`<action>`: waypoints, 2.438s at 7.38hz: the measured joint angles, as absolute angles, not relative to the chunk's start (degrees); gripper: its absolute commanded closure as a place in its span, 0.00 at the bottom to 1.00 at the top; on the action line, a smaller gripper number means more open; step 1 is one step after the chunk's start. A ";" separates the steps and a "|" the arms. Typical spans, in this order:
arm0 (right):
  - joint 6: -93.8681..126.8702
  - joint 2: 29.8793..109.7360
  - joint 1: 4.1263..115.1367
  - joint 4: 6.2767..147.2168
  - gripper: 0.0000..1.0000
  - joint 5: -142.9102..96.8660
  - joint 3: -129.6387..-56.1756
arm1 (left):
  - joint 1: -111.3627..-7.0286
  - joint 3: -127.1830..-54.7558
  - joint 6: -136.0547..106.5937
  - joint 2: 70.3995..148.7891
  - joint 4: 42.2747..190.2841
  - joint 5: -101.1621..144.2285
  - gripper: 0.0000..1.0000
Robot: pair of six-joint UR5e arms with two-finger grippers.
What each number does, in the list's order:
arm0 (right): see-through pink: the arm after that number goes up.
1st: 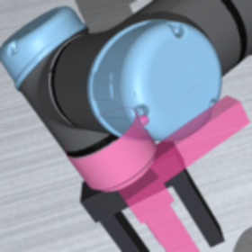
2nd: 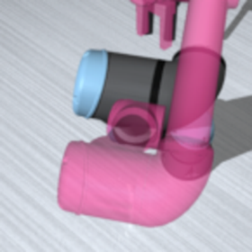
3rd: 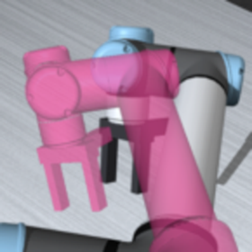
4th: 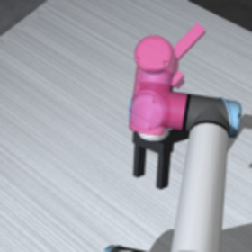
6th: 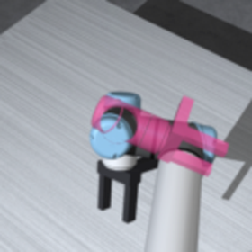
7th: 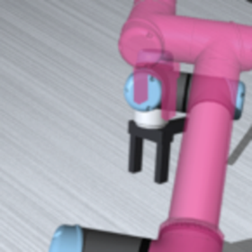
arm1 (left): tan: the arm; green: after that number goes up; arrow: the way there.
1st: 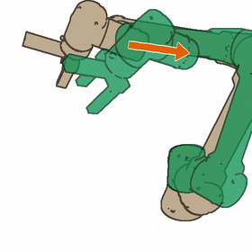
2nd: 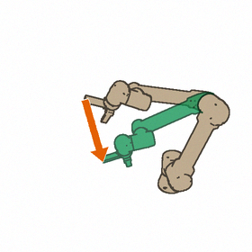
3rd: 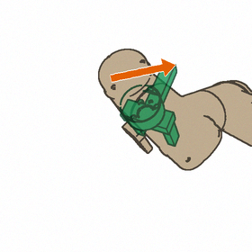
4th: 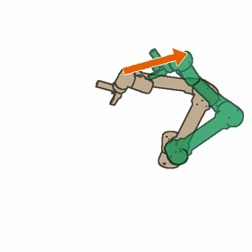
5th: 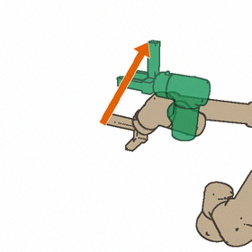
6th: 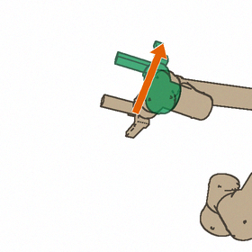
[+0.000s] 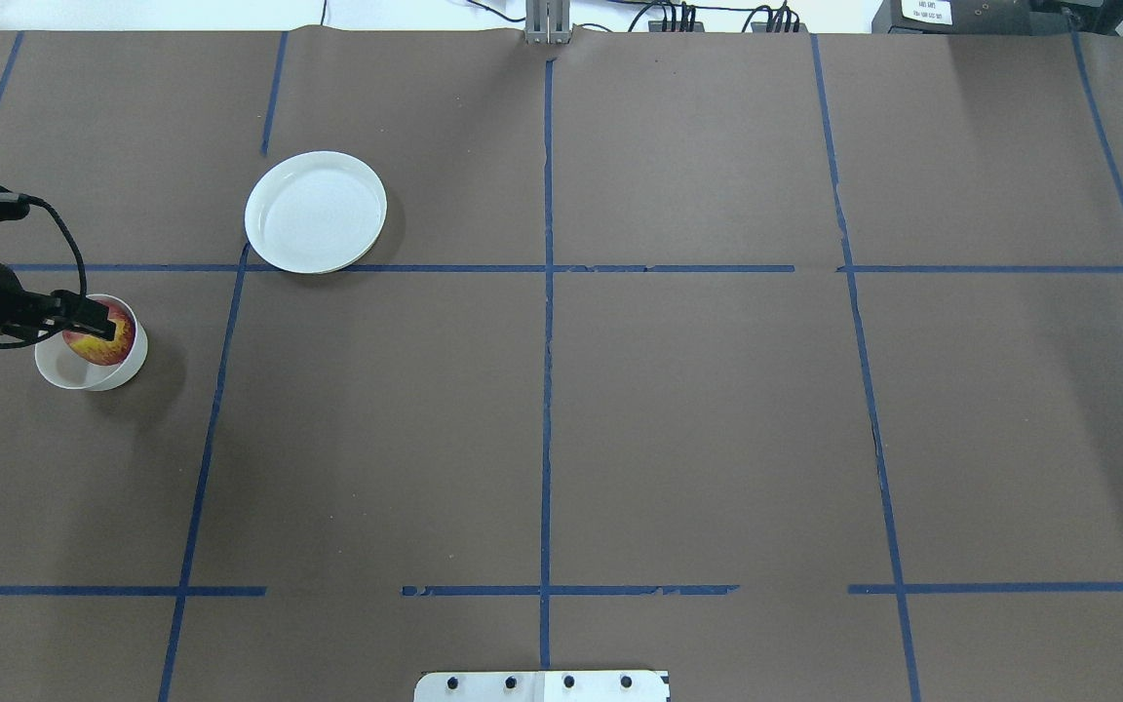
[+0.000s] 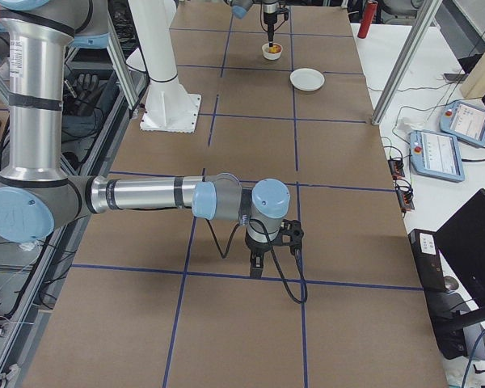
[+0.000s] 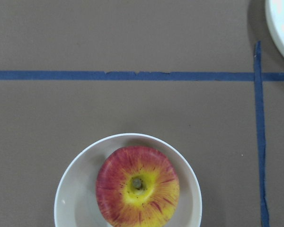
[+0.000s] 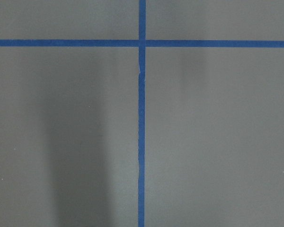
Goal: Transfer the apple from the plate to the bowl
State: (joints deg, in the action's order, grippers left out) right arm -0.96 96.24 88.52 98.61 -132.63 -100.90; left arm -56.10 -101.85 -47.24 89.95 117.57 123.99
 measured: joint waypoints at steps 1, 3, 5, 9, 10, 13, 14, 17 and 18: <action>-0.96 96.24 88.51 98.61 0.00 -132.63 -100.90 | -59.46 -103.65 -40.57 90.43 113.11 125.03 0.00; -0.97 96.24 88.53 98.61 0.00 -132.63 -100.90 | -66.45 -105.59 -22.40 91.76 105.55 125.61 0.00; -0.97 96.24 88.55 98.61 0.00 -132.63 -100.90 | -73.08 -104.69 -7.66 91.66 102.70 125.72 0.00; -0.95 96.24 88.51 98.62 0.00 -132.63 -100.90 | -87.52 -98.16 -0.85 89.17 94.24 131.87 0.00; -0.93 96.24 88.51 98.61 0.00 -132.63 -100.90 | -88.33 -97.27 -0.75 87.46 93.92 132.50 0.00; -0.96 96.24 88.51 98.61 0.00 -132.63 -100.89 | -88.73 -95.26 -0.86 85.80 93.66 132.95 0.00; -0.97 96.24 88.51 98.61 0.00 -132.63 -100.87 | -88.76 -94.95 -0.85 85.73 93.64 133.19 0.00; -0.97 96.24 88.51 98.61 0.00 -132.63 -100.90 | -88.77 -94.78 -0.80 85.74 93.69 133.65 0.00; -0.97 96.24 88.50 98.61 0.00 -132.63 -100.90 | -88.77 -94.80 -0.79 85.77 93.69 133.67 0.00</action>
